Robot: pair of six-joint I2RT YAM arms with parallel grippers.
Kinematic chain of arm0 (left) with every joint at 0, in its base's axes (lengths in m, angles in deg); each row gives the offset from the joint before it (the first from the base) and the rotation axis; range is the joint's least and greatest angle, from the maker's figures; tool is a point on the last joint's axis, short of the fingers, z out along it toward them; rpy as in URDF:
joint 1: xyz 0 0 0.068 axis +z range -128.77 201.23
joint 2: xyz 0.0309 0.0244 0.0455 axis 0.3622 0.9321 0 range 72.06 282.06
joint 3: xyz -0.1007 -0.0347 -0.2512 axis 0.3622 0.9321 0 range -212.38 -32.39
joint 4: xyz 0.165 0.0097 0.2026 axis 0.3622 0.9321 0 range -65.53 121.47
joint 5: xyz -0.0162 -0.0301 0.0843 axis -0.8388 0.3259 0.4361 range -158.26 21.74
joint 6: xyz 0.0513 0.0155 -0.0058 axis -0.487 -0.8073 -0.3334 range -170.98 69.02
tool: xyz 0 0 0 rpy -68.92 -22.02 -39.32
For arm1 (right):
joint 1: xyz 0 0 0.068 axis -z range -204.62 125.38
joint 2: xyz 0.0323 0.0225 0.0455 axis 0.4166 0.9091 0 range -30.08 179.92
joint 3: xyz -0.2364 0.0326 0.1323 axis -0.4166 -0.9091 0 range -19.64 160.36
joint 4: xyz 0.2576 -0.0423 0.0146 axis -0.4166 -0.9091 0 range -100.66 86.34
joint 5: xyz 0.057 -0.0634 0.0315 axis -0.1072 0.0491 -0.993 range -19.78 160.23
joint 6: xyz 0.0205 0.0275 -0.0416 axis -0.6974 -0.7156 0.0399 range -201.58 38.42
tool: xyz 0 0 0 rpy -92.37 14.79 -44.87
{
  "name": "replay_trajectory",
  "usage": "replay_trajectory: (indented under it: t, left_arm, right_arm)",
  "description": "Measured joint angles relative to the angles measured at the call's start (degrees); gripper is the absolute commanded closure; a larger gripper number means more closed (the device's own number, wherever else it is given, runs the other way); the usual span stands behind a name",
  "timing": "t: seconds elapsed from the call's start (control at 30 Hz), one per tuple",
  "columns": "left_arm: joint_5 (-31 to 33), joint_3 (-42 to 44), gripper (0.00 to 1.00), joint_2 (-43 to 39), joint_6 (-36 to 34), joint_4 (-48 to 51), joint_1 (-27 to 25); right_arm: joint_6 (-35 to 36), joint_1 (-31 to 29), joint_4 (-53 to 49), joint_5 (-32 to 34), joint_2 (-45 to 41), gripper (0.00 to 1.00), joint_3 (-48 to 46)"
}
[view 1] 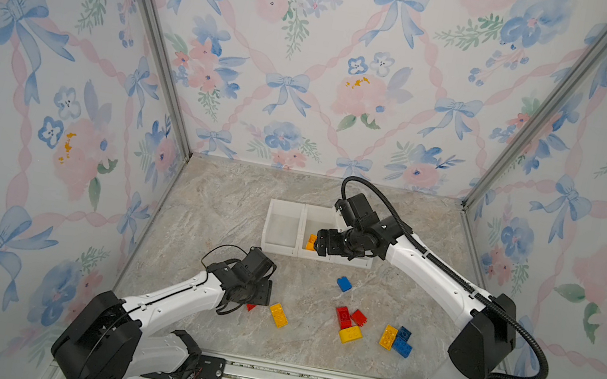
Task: Sort the legos into containers by color
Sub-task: 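Grasp a red brick with the left gripper while the right gripper withdraws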
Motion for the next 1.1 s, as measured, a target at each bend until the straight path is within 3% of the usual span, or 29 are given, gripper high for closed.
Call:
replay_trajectory:
  t: [0.83,1.1]
  left_arm:
    - [-0.6,0.0,0.76,4.1,1.3,-0.7,-1.9]
    - [-0.3,0.0,0.84,2.7,1.7,-0.7,-2.2]
  right_arm:
    - [-1.0,0.5,1.3,0.4,-3.5,0.09,-5.7]
    - [-1.2,0.9,1.8,0.4,-6.0,0.09,-7.0]
